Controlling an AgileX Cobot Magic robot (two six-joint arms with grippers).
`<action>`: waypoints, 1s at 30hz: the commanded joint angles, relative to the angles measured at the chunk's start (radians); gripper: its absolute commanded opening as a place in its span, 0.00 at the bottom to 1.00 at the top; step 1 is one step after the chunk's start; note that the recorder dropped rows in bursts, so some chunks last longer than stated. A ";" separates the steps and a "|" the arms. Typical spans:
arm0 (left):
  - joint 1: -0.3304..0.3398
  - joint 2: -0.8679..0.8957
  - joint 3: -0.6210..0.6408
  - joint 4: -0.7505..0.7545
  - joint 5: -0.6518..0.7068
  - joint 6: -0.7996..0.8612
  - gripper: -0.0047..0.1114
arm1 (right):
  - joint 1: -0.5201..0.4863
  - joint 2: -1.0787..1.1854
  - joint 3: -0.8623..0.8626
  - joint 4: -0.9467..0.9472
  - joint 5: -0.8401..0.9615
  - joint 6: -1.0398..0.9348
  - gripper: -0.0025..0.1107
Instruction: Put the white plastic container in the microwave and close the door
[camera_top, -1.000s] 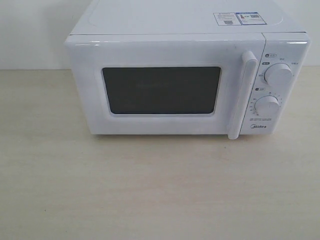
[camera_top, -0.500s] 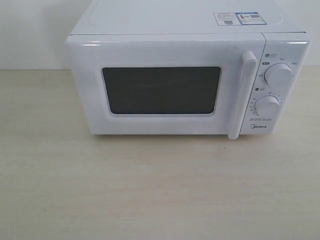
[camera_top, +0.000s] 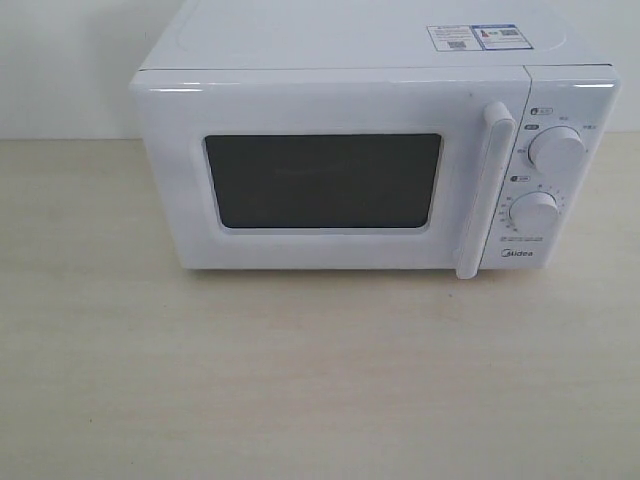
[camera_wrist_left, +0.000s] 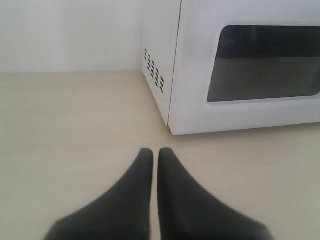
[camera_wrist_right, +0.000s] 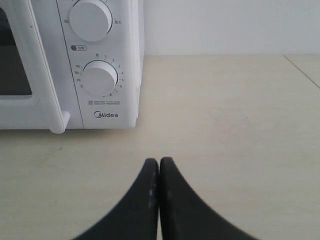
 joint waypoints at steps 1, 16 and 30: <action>0.069 -0.003 0.003 0.022 0.005 0.009 0.08 | -0.006 -0.004 0.000 -0.011 -0.004 0.000 0.02; 0.210 -0.003 0.003 0.022 0.013 0.024 0.08 | -0.006 -0.004 0.000 -0.011 -0.004 0.000 0.02; 0.210 -0.003 0.003 0.022 0.013 0.016 0.08 | -0.006 -0.004 0.000 -0.011 -0.004 0.000 0.02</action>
